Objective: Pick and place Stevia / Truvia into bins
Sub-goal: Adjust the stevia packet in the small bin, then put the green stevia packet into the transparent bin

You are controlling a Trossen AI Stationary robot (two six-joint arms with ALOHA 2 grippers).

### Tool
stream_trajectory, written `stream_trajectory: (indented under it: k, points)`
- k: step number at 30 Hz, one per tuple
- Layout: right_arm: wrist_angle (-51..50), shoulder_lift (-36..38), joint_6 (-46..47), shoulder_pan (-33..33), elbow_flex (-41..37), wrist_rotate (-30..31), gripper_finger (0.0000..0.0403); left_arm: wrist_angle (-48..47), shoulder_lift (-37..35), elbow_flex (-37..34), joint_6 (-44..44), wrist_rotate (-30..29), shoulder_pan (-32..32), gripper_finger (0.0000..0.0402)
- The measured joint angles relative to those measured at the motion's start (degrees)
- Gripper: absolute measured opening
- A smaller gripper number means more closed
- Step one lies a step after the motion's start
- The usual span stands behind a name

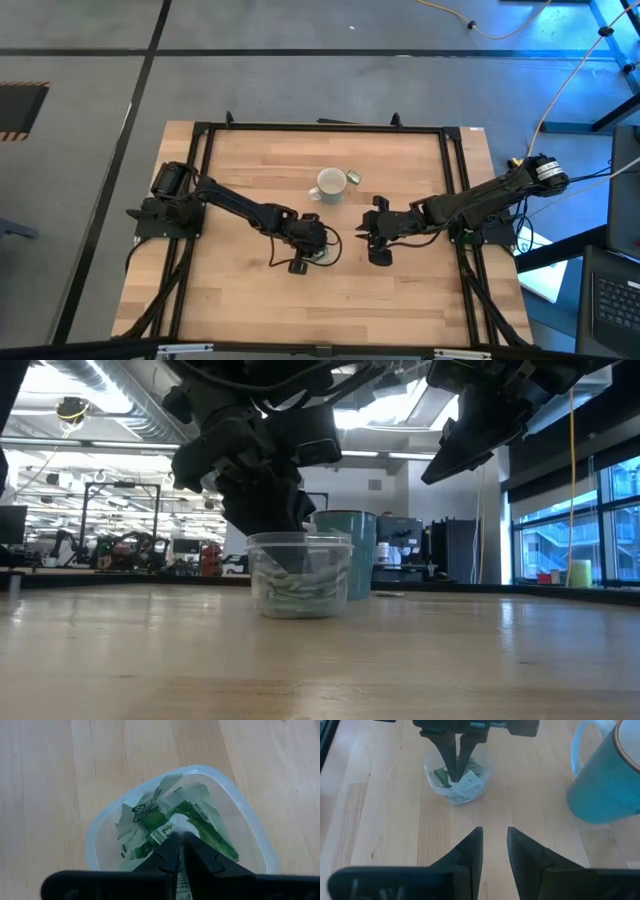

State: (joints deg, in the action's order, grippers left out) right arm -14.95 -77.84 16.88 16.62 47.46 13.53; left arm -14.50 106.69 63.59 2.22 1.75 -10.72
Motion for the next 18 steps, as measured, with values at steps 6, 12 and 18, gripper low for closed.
stream_trajectory:
  k: [6, 12, 18]
  points:
    - [0.06, 0.00, -0.01, 0.00, 0.00, 0.01, 0.0092, -0.45, -0.13, -0.02, -0.32, -0.06, 0.00, 0.0021]
    - [0.08, 0.00, 0.63, 0.00, 0.00, -0.01, 0.0092, -2.02, -1.11, 0.69, -1.54, 2.00, 0.01, 0.0022]
    - [0.21, 0.00, 0.87, 0.00, 0.04, 0.00, 0.0092, -4.09, -3.96, 2.80, -4.00, 1.90, 0.00, 0.0031]
